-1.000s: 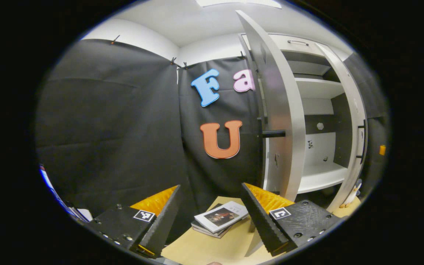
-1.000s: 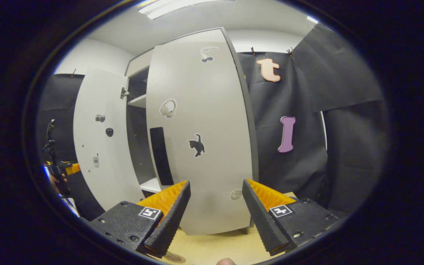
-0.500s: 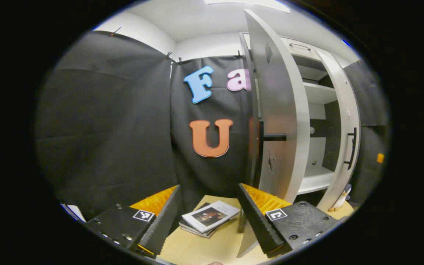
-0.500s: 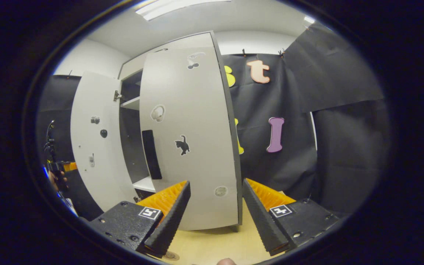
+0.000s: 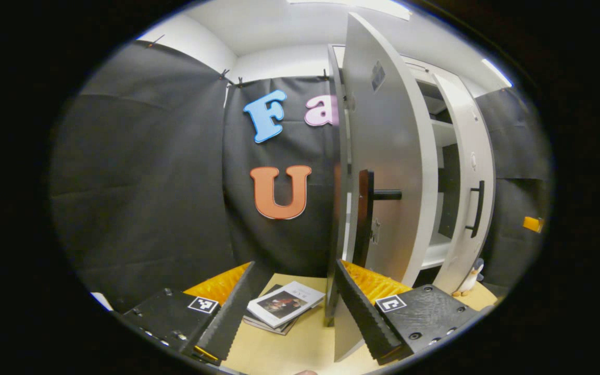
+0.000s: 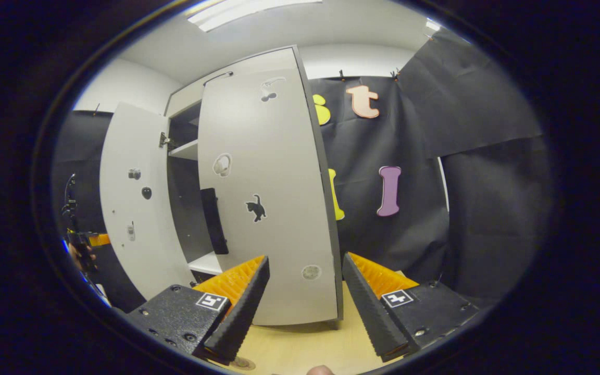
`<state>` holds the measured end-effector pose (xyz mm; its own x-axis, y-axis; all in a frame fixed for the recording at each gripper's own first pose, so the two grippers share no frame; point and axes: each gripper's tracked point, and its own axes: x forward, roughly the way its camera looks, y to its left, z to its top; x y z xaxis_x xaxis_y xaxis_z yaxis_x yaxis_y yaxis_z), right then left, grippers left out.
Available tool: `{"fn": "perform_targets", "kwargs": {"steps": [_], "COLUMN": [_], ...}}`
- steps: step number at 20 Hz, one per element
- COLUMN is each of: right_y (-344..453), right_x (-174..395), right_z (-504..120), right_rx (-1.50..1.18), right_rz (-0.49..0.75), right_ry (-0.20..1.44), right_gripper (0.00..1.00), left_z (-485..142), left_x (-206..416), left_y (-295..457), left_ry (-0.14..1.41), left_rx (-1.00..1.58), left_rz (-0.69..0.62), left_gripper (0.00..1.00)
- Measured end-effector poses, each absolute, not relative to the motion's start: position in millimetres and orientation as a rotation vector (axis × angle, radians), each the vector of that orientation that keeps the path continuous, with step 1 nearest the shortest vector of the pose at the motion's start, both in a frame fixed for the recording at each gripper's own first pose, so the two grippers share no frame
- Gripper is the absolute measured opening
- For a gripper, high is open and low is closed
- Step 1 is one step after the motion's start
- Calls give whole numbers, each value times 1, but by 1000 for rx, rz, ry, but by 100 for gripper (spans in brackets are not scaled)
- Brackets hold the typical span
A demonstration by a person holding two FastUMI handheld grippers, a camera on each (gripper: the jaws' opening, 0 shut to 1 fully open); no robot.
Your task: Grasp the bottle in the cabinet with the left hand and place it on the coaster, then close the right door with the right hand and the left door with the left hand.
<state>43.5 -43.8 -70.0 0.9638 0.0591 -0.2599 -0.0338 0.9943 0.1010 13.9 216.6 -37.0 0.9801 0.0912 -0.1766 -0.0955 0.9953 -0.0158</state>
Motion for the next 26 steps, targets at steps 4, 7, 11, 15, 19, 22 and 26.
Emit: {"fn": "perform_targets", "kwargs": {"steps": [4, 7, 11, 15, 19, 22, 26], "right_y": [-43, -48, -63, -82, -97, -102, -101], "right_x": [45, 42, 32, 21, 11, 9, 7], "right_z": [-75, -70, -68, -60, -57, -54, -46], "right_rx": [88, 83, 74, 68, 66, 57, 56], "right_rz": [43, 37, 12, -29, -65, -90, -74], "right_ry": [283, 272, 264, 249, 236, 231, 222], "right_gripper": [93, 93, 93, 93, 93, 93, 93], "left_z": [-30, -31, -31, -30, -21, -25, -23], "left_x": [20, 21, 32, 41, 56, 65, 66], "left_y": [175, 150, 117, 88, 59, 45, 32], "left_ry": [160, 156, 134, 125, 72, 89, 93], "left_rx": [-31, -12, -5, -25, -21, 11, 33], "left_rz": [8, -46, -112, -184, -246, -254, -267], "left_gripper": [94, 90, 99, 99, 99, 95, 95]}}
